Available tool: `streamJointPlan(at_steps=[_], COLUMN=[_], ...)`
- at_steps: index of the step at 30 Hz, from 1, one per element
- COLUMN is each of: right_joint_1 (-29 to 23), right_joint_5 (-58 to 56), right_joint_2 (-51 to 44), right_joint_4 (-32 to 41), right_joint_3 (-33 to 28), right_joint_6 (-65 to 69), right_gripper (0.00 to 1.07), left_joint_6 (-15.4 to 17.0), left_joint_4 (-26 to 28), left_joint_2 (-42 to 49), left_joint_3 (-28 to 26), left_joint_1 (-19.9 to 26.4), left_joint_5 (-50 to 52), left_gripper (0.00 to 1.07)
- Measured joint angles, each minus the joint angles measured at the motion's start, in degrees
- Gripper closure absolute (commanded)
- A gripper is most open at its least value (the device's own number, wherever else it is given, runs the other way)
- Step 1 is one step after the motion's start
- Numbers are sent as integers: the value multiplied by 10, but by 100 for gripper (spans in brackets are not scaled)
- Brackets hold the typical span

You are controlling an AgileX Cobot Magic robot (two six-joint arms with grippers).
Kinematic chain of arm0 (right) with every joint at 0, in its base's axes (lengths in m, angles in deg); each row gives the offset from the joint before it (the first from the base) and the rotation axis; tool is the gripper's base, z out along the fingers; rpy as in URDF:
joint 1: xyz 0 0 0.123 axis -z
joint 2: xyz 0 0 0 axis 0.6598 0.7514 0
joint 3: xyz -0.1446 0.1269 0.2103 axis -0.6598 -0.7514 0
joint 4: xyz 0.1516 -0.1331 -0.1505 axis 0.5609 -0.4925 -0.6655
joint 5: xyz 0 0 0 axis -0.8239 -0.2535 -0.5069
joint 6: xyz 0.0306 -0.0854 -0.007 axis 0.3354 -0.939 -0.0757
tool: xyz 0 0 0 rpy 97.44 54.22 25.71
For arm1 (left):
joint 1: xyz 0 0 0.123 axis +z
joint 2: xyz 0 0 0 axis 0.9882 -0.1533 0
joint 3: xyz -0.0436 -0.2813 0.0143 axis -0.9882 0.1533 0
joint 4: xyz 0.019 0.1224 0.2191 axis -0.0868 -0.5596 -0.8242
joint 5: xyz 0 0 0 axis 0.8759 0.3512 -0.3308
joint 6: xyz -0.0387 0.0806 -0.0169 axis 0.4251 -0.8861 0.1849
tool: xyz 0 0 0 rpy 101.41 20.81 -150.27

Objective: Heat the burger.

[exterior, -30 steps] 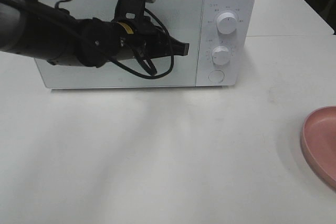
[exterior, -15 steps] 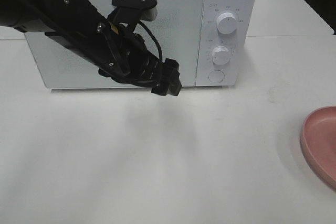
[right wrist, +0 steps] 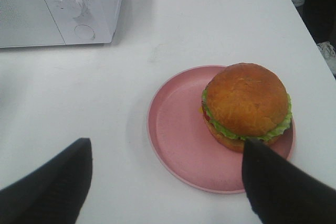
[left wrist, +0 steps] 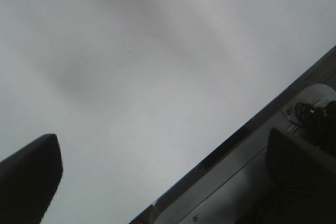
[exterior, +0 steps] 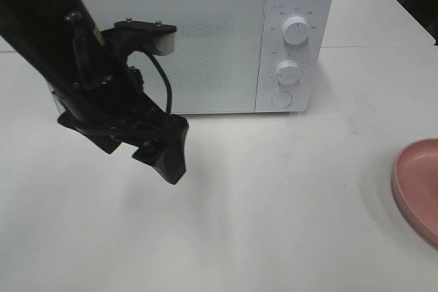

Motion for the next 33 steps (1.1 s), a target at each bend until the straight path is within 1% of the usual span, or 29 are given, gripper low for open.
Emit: streamJointPlan(at_steps=[1, 2, 3, 4, 6, 9, 11, 12, 13, 14, 16, 17, 18, 19, 20, 21, 22, 24, 28, 29, 30, 31, 32, 33], right_joint_1=[0, 0, 0, 0, 0, 0, 0, 0, 0, 0, 0, 0, 0, 0, 0, 0, 0, 0, 0, 0, 0, 0, 0, 0], right_joint_5=[0, 0, 0, 0, 0, 0, 0, 0, 0, 0, 0, 0, 0, 0, 0, 0, 0, 0, 0, 0, 0, 0, 0, 0], right_joint_2=[0, 0, 0, 0, 0, 0, 0, 0, 0, 0, 0, 0, 0, 0, 0, 0, 0, 0, 0, 0, 0, 0, 0, 0], right_joint_4=[0, 0, 0, 0, 0, 0, 0, 0, 0, 0, 0, 0, 0, 0, 0, 0, 0, 0, 0, 0, 0, 0, 0, 0], right_joint_3=[0, 0, 0, 0, 0, 0, 0, 0, 0, 0, 0, 0, 0, 0, 0, 0, 0, 0, 0, 0, 0, 0, 0, 0], right_joint_6=[0, 0, 0, 0, 0, 0, 0, 0, 0, 0, 0, 0, 0, 0, 0, 0, 0, 0, 0, 0, 0, 0, 0, 0], right_gripper=[32, 32, 32, 32, 32, 32, 32, 32, 32, 32, 32, 32, 32, 32, 32, 32, 32, 32, 32, 32, 32, 32, 32, 32], left_joint_6=[0, 15, 19, 19, 25, 26, 28, 28, 28, 28, 28, 28, 28, 28, 28, 28, 28, 28, 28, 28, 28, 28, 29, 29], left_joint_4=[0, -11, -15, -15, -19, -21, -24, -24, -27, -27, -46, -46, -49, -57, -57, -59, -59, -59, -62, -69, -69, -74, -83, -83], left_joint_2=[0, 10, 15, 15, 38, 44, 83, 83, 94, 94, 135, 135, 143, 162, 162, 180, 180, 205, 237, 261, 261, 274, 299, 299], left_joint_3=[0, 0, 0, 0, 0, 0, 0, 0, 0, 0, 0, 0, 0, 0, 0, 0, 0, 0, 6, 22, 22, 34, 63, 63], left_joint_1=[0, 19, 32, 32, 92, 105, 173, 173, 191, 191, 258, 258, 271, 303, 303, 331, 331, 358, 371, 372, 372, 372, 372, 372], left_joint_5=[0, -25, -37, -37, -77, -84, -109, -109, -114, -114, -138, -138, -142, -145, -145, -146, -146, -147, -147, -147, -147, -147, -147, -147], left_gripper=[8, 8, 8, 8, 8, 8, 9, 9, 9, 9, 9, 9, 9, 9, 9, 9, 9, 9, 9, 9, 9, 9, 9, 9])
